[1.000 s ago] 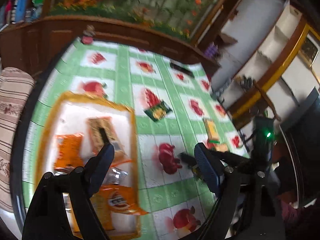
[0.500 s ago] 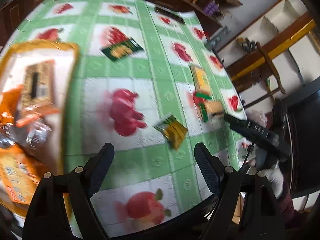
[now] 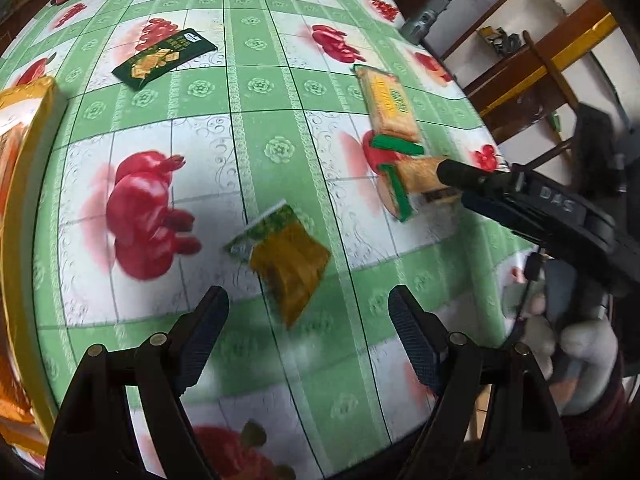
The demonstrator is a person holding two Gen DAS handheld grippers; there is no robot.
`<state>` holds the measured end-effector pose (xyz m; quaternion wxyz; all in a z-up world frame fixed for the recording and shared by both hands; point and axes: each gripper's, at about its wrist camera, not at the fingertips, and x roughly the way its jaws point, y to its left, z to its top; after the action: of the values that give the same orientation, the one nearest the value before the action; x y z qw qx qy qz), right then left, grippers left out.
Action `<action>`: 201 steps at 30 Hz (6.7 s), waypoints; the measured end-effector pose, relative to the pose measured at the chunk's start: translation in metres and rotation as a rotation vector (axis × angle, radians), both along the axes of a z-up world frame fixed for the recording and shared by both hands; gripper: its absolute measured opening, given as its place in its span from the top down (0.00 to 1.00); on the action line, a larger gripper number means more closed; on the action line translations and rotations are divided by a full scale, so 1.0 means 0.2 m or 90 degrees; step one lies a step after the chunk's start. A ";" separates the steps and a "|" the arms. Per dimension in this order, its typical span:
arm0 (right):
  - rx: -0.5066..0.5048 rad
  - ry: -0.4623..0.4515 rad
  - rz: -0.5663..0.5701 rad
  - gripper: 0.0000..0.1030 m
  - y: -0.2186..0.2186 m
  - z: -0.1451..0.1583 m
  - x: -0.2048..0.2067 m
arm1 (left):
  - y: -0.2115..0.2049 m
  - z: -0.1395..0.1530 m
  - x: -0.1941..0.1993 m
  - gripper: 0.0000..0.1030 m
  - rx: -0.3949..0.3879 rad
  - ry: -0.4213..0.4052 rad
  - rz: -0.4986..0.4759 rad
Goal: Organize snacks
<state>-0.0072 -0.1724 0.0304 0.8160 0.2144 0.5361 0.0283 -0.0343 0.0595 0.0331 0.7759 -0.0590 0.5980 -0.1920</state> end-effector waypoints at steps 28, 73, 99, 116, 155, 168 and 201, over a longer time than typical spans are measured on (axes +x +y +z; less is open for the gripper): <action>-0.112 0.017 0.022 0.27 0.23 -0.08 0.71 | 0.06 -0.05 0.07 0.65 0.080 -0.045 -0.028; 0.068 0.020 0.085 0.48 0.68 0.09 0.49 | 1.14 0.28 -0.02 0.64 -0.016 -0.125 0.225; -0.190 0.059 0.127 0.54 1.41 -0.07 0.64 | 1.51 0.30 -0.04 0.53 -0.007 -0.133 0.251; 0.048 -0.016 0.287 0.54 1.78 0.23 0.47 | 1.63 0.30 -0.07 0.53 -0.061 -0.123 0.285; 0.026 -0.007 -0.109 0.33 0.11 0.07 -0.04 | 0.66 0.15 0.97 0.38 -0.033 -0.052 0.039; 0.041 -0.016 -0.128 0.33 -0.05 0.06 -0.03 | 0.36 -0.07 0.95 0.51 0.169 -0.026 -0.065; -0.154 0.036 0.110 0.30 0.43 -0.12 0.27 | 0.08 -0.07 0.32 0.00 0.092 -0.042 -0.064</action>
<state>0.0464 -0.0861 0.0071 0.8151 0.0682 0.5747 0.0277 0.0288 0.0760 0.0188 0.7870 0.0335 0.5865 -0.1886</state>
